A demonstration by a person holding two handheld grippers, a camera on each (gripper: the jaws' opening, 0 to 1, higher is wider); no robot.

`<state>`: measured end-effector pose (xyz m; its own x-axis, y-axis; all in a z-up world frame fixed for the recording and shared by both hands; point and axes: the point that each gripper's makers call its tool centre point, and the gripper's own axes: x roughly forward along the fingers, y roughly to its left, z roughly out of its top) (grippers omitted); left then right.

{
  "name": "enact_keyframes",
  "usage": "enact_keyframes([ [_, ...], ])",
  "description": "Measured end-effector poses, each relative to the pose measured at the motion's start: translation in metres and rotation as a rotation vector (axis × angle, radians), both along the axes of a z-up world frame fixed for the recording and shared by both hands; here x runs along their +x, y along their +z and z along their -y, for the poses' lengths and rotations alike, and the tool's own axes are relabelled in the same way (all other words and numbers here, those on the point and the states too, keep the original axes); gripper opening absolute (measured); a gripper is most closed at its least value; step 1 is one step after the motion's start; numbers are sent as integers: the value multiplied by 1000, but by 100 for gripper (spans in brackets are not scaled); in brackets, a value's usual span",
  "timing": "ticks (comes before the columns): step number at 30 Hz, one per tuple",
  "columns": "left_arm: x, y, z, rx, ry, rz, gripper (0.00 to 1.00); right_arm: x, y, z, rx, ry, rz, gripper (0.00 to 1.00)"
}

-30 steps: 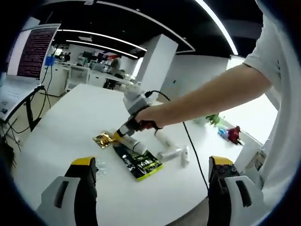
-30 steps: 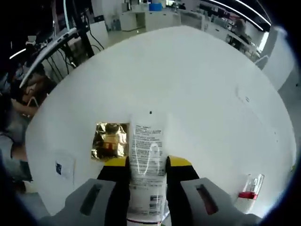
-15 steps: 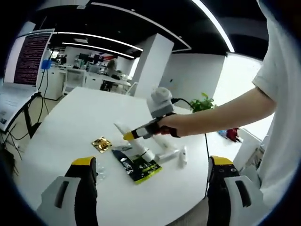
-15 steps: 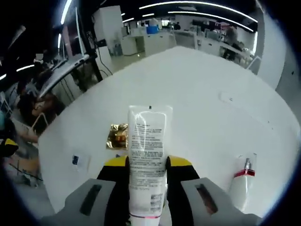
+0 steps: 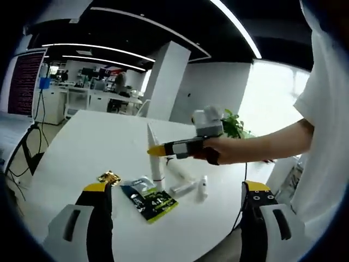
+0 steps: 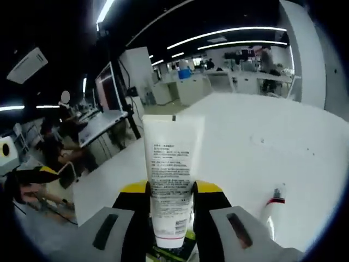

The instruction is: Arrange the skincare products in the storage area until every visible bottle or jar stands upright without overlapping.

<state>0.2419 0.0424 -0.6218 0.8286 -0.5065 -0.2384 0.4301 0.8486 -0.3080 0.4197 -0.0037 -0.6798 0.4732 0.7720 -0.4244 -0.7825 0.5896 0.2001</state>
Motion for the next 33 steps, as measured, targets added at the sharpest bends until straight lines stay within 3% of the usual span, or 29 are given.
enact_keyframes([
  [7,5,28,9,-67,2,28,90,-52,25,17,-48,85,123,29],
  [15,15,46,23,-86,24,10,85,-107,31,26,-53,126,169,29],
  [19,14,46,38,-74,6,-7,77,-124,35,31,-55,109,190,29],
  [27,14,44,62,-38,9,-26,63,-158,59,22,-77,121,304,29],
  [33,10,42,61,-22,48,-45,44,-180,69,20,-113,139,371,29],
])
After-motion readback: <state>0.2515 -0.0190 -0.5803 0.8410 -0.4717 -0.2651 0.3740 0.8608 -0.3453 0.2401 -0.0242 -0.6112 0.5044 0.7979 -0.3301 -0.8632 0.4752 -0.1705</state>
